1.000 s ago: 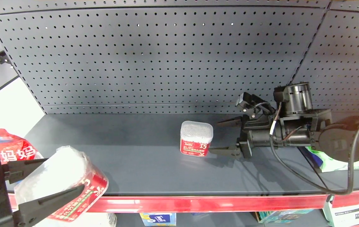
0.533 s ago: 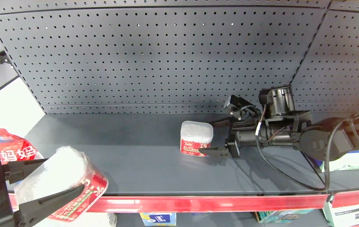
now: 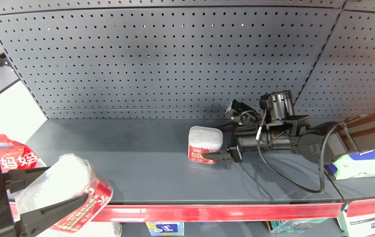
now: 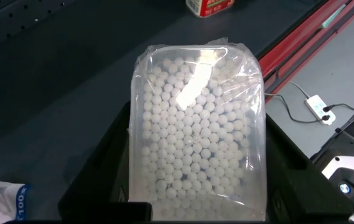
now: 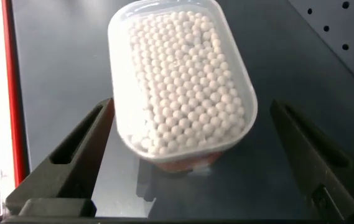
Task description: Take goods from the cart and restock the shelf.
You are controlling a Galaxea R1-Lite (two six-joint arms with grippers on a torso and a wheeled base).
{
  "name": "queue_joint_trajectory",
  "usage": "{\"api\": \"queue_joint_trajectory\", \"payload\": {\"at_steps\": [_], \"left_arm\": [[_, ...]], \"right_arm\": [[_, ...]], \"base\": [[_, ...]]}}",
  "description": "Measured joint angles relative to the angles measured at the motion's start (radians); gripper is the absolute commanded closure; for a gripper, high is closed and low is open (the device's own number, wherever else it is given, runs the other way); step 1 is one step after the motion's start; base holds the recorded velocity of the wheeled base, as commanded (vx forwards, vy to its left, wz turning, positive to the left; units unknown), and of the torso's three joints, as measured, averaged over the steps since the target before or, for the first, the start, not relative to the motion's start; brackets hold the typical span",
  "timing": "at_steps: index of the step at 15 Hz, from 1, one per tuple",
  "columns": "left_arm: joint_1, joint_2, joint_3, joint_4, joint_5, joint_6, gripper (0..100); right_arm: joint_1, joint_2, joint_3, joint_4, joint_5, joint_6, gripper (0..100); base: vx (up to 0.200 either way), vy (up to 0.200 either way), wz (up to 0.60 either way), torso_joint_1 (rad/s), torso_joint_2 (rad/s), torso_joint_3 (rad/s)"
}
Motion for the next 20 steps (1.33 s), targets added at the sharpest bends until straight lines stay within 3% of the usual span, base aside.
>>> {"api": "queue_joint_trajectory", "payload": {"at_steps": [5,6,15,20], "left_arm": [[0.001,0.0,0.0,0.0,0.0,0.0,100],[0.001,0.0,-0.001,0.0,0.0,0.0,100],[0.0,0.002,-0.001,0.0,0.0,0.0,100],[0.0,0.001,0.0,0.0,-0.004,0.0,100]], "right_arm": [[0.014,0.021,-0.013,-0.001,-0.003,0.0,0],[0.017,0.024,-0.017,-0.001,-0.004,0.001,100],[0.011,0.012,-0.003,0.001,0.0,0.002,100],[-0.018,-0.039,0.044,0.002,0.105,-0.008,100]], "base": [[0.0,0.0,0.0,0.0,0.0,0.0],[0.0,0.0,0.0,0.0,0.0,0.0],[0.0,0.0,0.0,0.0,0.0,0.0],[0.0,0.0,0.0,0.0,0.0,0.0]]}}
